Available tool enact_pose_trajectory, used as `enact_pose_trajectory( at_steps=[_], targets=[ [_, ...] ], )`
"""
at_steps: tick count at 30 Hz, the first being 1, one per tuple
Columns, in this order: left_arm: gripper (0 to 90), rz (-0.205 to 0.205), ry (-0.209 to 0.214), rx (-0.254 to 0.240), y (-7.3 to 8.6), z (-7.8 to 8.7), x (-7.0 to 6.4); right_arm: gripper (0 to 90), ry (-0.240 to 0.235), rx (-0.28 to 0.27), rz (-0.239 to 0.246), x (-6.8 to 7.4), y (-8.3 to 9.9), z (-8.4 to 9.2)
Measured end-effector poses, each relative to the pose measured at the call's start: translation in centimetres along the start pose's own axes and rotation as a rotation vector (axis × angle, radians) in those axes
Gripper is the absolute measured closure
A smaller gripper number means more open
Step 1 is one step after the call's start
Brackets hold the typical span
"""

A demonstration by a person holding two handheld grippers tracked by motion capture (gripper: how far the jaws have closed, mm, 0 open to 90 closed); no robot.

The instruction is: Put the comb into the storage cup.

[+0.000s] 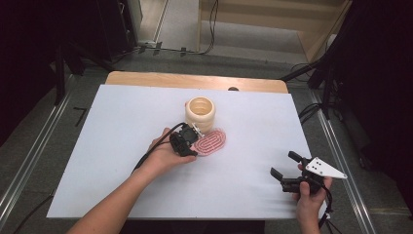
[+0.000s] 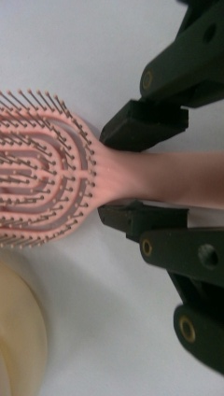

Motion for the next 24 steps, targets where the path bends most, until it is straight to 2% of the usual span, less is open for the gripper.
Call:
enact_pose_trajectory(
  at_steps=[4, 7, 10, 15, 17, 20, 24],
  targets=[
    [67.8, -0.009, 0.019, -0.002, 0.03, 0.00, -0.05, 0.0, 0.001, 0.002, -0.001, 0.01, 0.02, -0.02],
    [69.8, -0.042, 0.014, -0.001, 0.00, 0.02, -0.22, 0.0, 0.002, 0.003, -0.001, 0.02, 0.03, -0.02],
    [70.1, -0.029, 0.024, -0.002, 0.01, 0.03, -0.12, 0.0, 0.002, 0.003, 0.001, 0.01, 0.03, -0.01],
    [70.4, -0.053, 0.013, -0.010, 0.04, 0.13, -0.26, 0.0, -0.003, 0.002, -0.006, 0.03, 0.00, 0.02],
    [70.4, -0.056, 0.011, -0.021, 0.09, 0.15, -0.28, 0.0, -0.022, 0.006, -0.018, 0.07, -0.03, 0.03],
    [70.4, -0.052, 0.014, -0.033, 0.15, 0.25, -0.29, 0.0, -0.041, 0.010, -0.031, 0.08, -0.15, 0.16],
    [70.4, -0.038, 0.029, -0.060, 0.25, 0.55, -0.33, 0.0, -0.042, 0.019, -0.030, 0.11, -0.27, 0.27]
  ],
)
Point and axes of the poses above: each handheld gripper's, and its own axes: z roughly backward along the jaws, y roughly out of its underside, x roughly to its left, the point moved 6 cm from there along -z, roughly forward along the jaws, and after that the axes turned 10 degrees about -x, right-handed, at the moved point
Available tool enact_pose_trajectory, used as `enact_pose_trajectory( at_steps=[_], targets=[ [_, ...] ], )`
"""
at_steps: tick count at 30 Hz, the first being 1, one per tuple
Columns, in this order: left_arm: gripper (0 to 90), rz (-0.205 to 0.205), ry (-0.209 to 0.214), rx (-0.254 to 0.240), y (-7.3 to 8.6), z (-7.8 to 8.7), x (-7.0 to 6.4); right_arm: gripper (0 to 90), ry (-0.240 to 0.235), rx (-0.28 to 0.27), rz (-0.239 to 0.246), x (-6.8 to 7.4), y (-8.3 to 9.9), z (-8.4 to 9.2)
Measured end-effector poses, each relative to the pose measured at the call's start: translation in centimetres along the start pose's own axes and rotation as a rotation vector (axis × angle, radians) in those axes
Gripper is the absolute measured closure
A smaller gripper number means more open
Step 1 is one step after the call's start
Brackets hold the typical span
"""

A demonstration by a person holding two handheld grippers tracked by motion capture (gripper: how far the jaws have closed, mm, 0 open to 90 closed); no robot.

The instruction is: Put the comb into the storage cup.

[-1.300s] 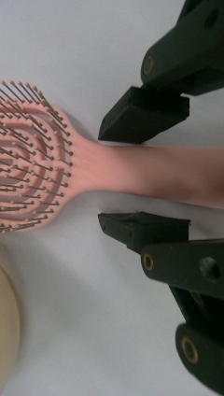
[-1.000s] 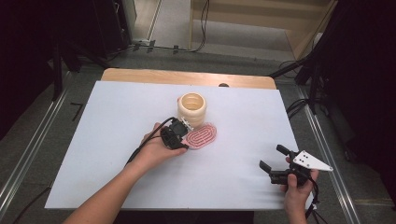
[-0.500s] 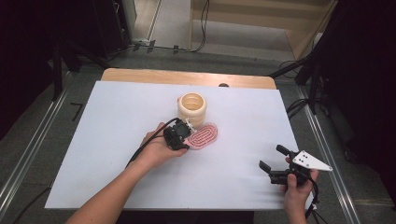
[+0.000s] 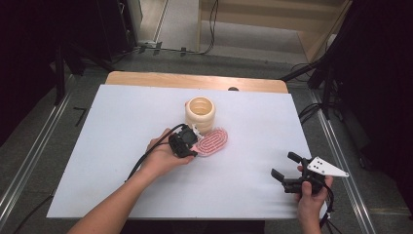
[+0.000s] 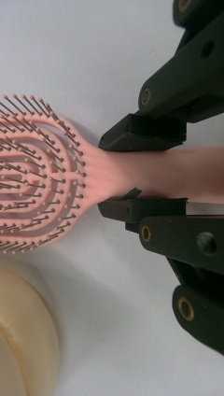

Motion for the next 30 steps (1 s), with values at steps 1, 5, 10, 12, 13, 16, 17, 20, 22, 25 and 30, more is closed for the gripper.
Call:
enact_pose_trajectory(
  at_steps=[1, 5, 10, 12, 13, 16, 17, 20, 22, 25, 30],
  targets=[
    [70.4, -0.001, 0.004, -0.004, 0.0, 0.1, 0.0, 0.0, -0.001, 0.001, -0.005, 0.1, 0.0, 0.0],
    [70.5, -0.001, 0.001, -0.027, 0.1, 0.4, -0.1, 0.0, 0.013, -0.005, -0.020, 0.2, -0.3, 0.0],
    [70.4, -0.003, 0.014, -0.046, 0.2, 0.7, -0.4, 0.0, 0.005, -0.021, -0.041, 1.0, -1.1, -0.4],
    [70.4, -0.006, 0.014, -0.048, 0.3, 0.8, -0.5, 0.0, 0.000, -0.020, -0.032, 1.4, -1.5, -0.6],
    [70.5, -0.004, 0.022, -0.062, 0.3, 0.9, -0.7, 0.0, -0.002, -0.022, -0.030, 1.6, -1.8, -0.7],
    [70.4, -0.006, 0.020, -0.073, 0.4, 1.0, -0.9, 0.0, -0.022, -0.029, -0.043, 2.2, -2.6, -1.1],
    [70.4, -0.005, 0.019, -0.083, 0.4, 1.1, -1.0, 0.0, -0.029, -0.029, -0.048, 2.4, -2.8, -1.3],
    [70.4, 0.003, 0.025, -0.100, 0.4, 1.4, -1.0, 0.0, -0.037, -0.016, -0.037, 3.1, -3.2, -1.8],
    [70.4, 0.003, 0.027, -0.103, 0.4, 1.5, -1.0, 0.0, -0.042, -0.011, -0.037, 3.4, -3.3, -2.0],
    [70.4, 0.009, 0.030, -0.124, 0.4, 2.1, -1.0, 0.0, -0.053, 0.002, -0.040, 4.1, -3.8, -2.9],
    [70.4, 0.011, 0.023, -0.165, 0.3, 2.7, -1.1, 0.0, -0.072, -0.003, -0.079, 4.8, -4.5, -4.1]
  ],
)
Point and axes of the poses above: each handheld gripper's, and its own axes: z roughly backward along the jaws, y roughly out of its underside, x roughly to its left, the point moved 6 cm from there along -z, roughly forward along the jaws, and after that the axes turned 10 degrees about -x, right-handed, at the moved point
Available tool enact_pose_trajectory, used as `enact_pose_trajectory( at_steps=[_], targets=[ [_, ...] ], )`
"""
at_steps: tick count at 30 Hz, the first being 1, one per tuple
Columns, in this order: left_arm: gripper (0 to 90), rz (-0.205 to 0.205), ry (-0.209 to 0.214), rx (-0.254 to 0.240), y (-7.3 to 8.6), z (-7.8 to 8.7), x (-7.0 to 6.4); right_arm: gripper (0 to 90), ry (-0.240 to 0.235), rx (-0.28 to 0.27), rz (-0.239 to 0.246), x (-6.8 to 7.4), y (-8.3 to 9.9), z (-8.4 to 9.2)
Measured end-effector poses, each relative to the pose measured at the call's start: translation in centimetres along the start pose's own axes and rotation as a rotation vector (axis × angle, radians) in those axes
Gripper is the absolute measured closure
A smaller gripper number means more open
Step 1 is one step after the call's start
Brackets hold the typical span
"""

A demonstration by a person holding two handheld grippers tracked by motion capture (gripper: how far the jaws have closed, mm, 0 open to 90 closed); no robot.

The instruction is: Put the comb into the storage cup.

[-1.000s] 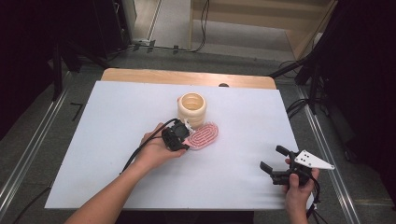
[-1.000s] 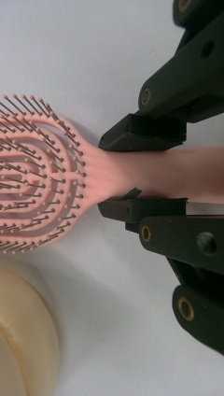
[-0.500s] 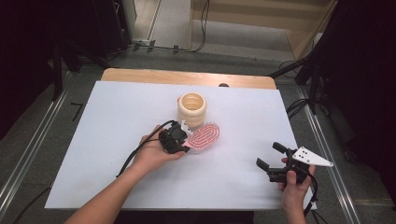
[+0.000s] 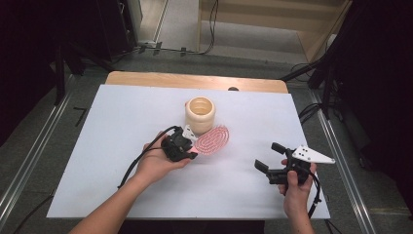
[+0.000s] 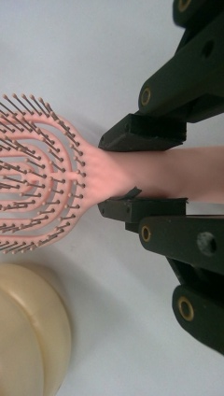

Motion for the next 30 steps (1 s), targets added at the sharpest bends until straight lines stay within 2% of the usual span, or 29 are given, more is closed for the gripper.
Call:
enact_pose_trajectory(
  at_steps=[1, 5, 7, 8, 12, 14, 16, 21, 24, 27, 29, 30],
  targets=[
    [70.4, 0.002, 0.000, -0.022, -0.1, 0.3, -0.1, 0.0, -0.005, -0.003, -0.008, 0.2, -0.1, -0.3],
    [70.4, 0.004, -0.003, -0.051, -0.3, 0.9, -0.1, 0.0, -0.010, -0.005, -0.022, 0.7, -0.5, -1.1],
    [70.4, 0.005, -0.012, -0.086, -0.4, 1.3, -0.1, 0.0, -0.021, -0.005, -0.031, 1.4, -1.0, -2.2],
    [70.4, 0.005, -0.012, -0.086, -0.4, 1.3, -0.1, 0.0, -0.024, -0.006, -0.033, 1.5, -1.1, -2.4],
    [70.4, 0.017, -0.021, -0.148, -0.6, 2.1, 0.0, 0.0, -0.025, -0.008, -0.049, 2.1, -1.7, -3.6],
    [70.4, 0.014, -0.025, -0.159, -0.6, 2.2, 0.0, 0.0, -0.027, -0.009, -0.055, 2.2, -1.9, -3.8],
    [70.4, 0.013, -0.035, -0.192, -0.6, 2.5, 0.0, 0.0, -0.042, -0.016, -0.074, 2.6, -2.4, -4.6],
    [70.4, 0.007, -0.042, -0.239, -0.7, 3.0, -0.1, 0.0, -0.071, -0.029, -0.103, 3.2, -3.0, -5.7],
    [70.4, 0.009, -0.046, -0.264, -0.8, 3.1, -0.2, 0.0, -0.073, -0.028, -0.112, 3.4, -3.2, -6.3],
    [70.4, 0.006, -0.056, -0.309, -1.0, 3.4, -0.4, 0.0, -0.075, -0.019, -0.113, 3.9, -3.4, -7.4],
    [70.4, 0.010, -0.056, -0.318, -1.0, 3.5, -0.5, 0.0, -0.072, -0.014, -0.115, 4.0, -3.4, -7.6],
    [70.4, 0.011, -0.061, -0.327, -1.1, 3.6, -0.5, 0.0, -0.069, -0.011, -0.133, 4.1, -3.4, -8.2]
  ],
)
Point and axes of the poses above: each handheld gripper's, and its own axes: z roughly backward along the jaws, y roughly out of its underside, x roughly to its left, the point moved 6 cm from there along -z, roughly forward along the jaws, and after that the axes turned 10 degrees about -x, right-handed, at the moved point
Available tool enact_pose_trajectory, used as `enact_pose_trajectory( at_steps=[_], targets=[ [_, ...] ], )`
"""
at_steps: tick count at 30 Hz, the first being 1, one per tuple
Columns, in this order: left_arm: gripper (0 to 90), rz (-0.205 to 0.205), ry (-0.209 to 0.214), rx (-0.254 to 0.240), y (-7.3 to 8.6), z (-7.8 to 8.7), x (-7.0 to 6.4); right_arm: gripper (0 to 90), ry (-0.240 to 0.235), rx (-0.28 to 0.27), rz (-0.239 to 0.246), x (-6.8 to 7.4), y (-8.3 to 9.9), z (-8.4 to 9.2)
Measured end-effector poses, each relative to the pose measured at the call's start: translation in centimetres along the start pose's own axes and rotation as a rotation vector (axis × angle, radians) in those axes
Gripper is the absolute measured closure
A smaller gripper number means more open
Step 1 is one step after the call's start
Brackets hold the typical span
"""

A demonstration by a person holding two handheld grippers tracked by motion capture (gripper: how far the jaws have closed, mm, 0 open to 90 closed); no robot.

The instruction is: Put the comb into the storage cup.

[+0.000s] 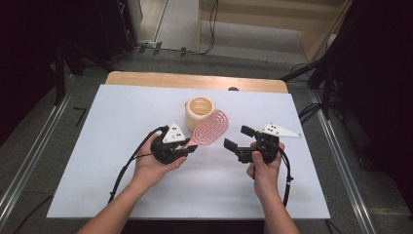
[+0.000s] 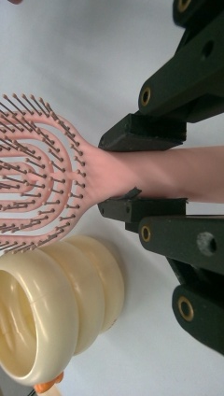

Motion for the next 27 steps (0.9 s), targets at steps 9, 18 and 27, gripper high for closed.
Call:
enact_pose_trajectory(
  at_steps=[9, 18, 27],
  targets=[
    [70.4, -0.009, -0.006, -0.044, -0.3, 0.0, -0.4, 7.9, -0.009, -0.028, -0.090, 0.7, -0.5, -1.7],
    [70.4, -0.011, -0.009, -0.075, -0.6, -0.2, -0.9, 16.0, 0.000, -0.048, -0.206, 0.9, -1.0, -2.9],
    [70.4, -0.017, -0.023, -0.086, -0.6, -0.6, -1.2, 28.2, 0.041, -0.031, -0.219, 1.1, -0.8, -3.8]
  ],
)
Point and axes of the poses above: each handheld gripper's, and its own axes: z roughly backward along the jaws, y roughly out of its underside, x roughly to its left, the point moved 6 cm from there along -z, roughly forward along the jaws, and after that the axes turned 10 degrees about -x, right-handed, at the moved point
